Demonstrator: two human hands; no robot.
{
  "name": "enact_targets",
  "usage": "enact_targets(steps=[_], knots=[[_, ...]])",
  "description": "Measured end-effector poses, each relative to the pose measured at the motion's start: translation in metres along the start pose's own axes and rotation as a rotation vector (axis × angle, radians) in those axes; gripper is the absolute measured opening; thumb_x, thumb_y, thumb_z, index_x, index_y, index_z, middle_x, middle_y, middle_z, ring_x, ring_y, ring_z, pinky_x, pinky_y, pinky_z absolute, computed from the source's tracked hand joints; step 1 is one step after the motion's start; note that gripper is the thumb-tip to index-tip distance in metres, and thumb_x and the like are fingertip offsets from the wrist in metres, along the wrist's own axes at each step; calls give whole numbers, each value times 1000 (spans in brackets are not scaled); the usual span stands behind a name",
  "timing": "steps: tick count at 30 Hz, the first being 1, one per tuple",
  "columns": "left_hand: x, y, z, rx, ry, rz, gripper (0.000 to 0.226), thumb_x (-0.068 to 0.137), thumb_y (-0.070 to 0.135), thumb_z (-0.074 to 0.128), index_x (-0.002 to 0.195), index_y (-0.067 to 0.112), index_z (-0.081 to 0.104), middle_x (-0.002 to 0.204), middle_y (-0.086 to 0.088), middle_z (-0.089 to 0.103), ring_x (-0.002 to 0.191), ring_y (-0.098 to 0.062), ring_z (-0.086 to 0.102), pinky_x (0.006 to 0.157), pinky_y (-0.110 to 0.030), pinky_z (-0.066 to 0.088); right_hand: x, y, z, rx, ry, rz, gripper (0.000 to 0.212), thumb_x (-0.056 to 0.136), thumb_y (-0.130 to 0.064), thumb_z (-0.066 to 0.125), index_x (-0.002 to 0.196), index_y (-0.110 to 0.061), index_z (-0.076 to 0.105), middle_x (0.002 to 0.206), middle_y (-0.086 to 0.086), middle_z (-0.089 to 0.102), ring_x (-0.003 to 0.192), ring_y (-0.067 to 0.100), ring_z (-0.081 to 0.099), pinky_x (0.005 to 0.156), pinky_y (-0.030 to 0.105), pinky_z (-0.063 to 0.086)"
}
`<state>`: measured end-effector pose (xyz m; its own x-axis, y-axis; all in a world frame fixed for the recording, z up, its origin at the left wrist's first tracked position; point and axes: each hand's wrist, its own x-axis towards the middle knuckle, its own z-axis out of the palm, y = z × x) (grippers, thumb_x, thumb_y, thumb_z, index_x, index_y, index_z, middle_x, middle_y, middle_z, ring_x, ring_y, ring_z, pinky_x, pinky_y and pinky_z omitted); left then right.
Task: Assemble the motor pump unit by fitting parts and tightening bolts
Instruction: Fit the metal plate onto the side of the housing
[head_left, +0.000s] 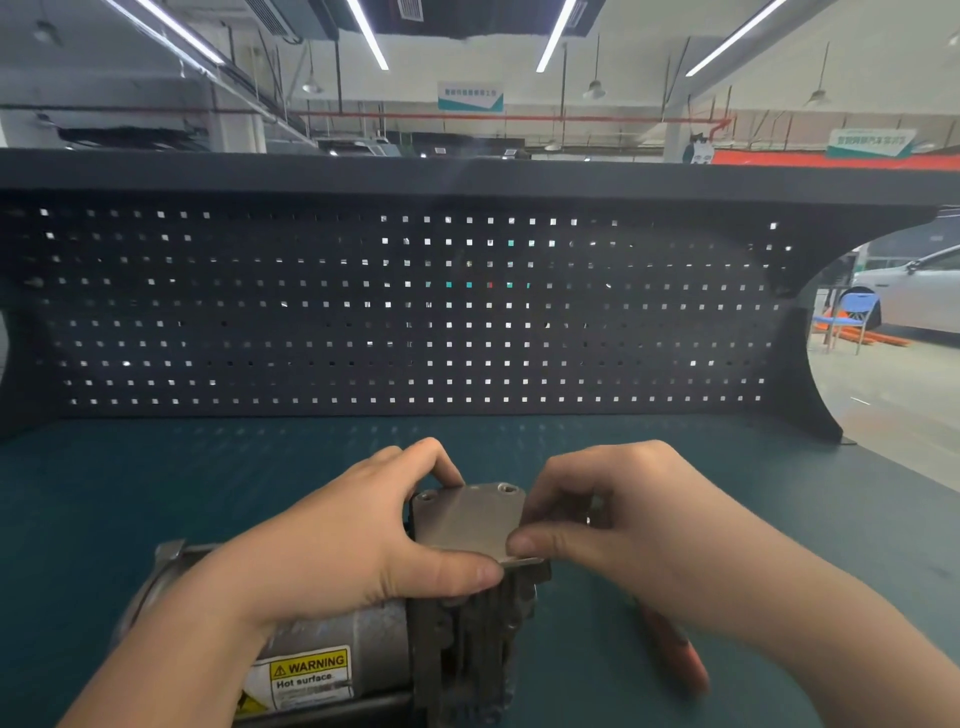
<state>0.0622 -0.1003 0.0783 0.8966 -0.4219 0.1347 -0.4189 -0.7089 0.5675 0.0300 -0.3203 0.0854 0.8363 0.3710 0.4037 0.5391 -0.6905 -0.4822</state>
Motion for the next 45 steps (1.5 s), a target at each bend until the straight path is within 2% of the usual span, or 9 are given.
enact_targets(steps=[7, 16, 21, 24, 27, 33, 38, 42, 45], knots=[[0, 1, 0, 2, 1, -1, 65, 44, 82, 62, 99, 51, 45, 93, 32, 45, 85, 10, 47, 73, -24, 42, -6, 1, -10, -37, -103, -38, 16, 86, -36, 65, 100, -43, 66, 83, -23, 64, 80, -4, 59, 69, 6, 39], [-1, 2, 1, -7, 10, -12, 67, 42, 82, 62, 98, 50, 46, 91, 28, 47, 82, 10, 48, 70, -24, 40, -1, 2, -8, 76, -48, 39, 12, 76, -33, 78, 75, -43, 72, 74, -27, 68, 74, -10, 61, 65, 3, 39], [-1, 2, 0, 2, -5, -19, 65, 43, 81, 62, 98, 50, 45, 95, 20, 49, 82, 7, 49, 69, -23, 41, 4, 6, -2, 188, -32, 86, 20, 66, -41, 83, 73, -31, 68, 74, -9, 71, 65, 6, 62, 62, 19, 46], [-1, 2, 0, 1, -3, -21, 66, 43, 80, 62, 98, 49, 46, 96, 17, 50, 82, 2, 51, 71, -24, 43, 6, 12, -2, 333, -137, 90, 31, 63, -49, 84, 85, -35, 69, 69, -8, 67, 59, 5, 56, 55, 19, 44], [0, 2, 0, 10, -4, -17, 66, 43, 81, 62, 98, 51, 45, 97, 18, 49, 82, 4, 49, 72, -24, 42, 4, 22, -1, 583, -273, 63, 22, 80, -38, 72, 102, -35, 72, 72, -11, 63, 60, 1, 56, 54, 16, 45], [-1, 1, 0, 8, -11, -19, 67, 42, 82, 61, 99, 51, 45, 99, 18, 50, 85, 1, 51, 74, -26, 44, 8, 38, 19, 1126, -361, 110, 23, 67, -31, 85, 84, -17, 77, 73, -5, 67, 62, 5, 59, 56, 19, 46], [-1, 3, 0, 6, -10, -14, 67, 42, 81, 61, 99, 50, 45, 98, 17, 50, 85, 0, 52, 73, -25, 44, 11, 39, 27, 1119, -292, 104, 37, 50, -37, 94, 70, -20, 67, 68, -1, 59, 58, 10, 55, 51, 19, 45], [-1, 3, 0, 5, -14, -12, 65, 43, 81, 61, 98, 50, 45, 100, 17, 51, 86, 1, 52, 74, -26, 44, 10, 41, 25, 1156, -334, 113, 43, 58, -42, 90, 91, -18, 76, 77, -1, 62, 63, 8, 53, 58, 21, 47], [-1, 3, 0, 6, -18, -13, 65, 43, 81, 61, 98, 49, 44, 101, 19, 50, 87, 2, 51, 76, -26, 44, 10, 44, 26, 1175, -347, 95, 39, 63, -39, 87, 88, -12, 78, 75, -3, 64, 62, 6, 54, 60, 21, 48]])
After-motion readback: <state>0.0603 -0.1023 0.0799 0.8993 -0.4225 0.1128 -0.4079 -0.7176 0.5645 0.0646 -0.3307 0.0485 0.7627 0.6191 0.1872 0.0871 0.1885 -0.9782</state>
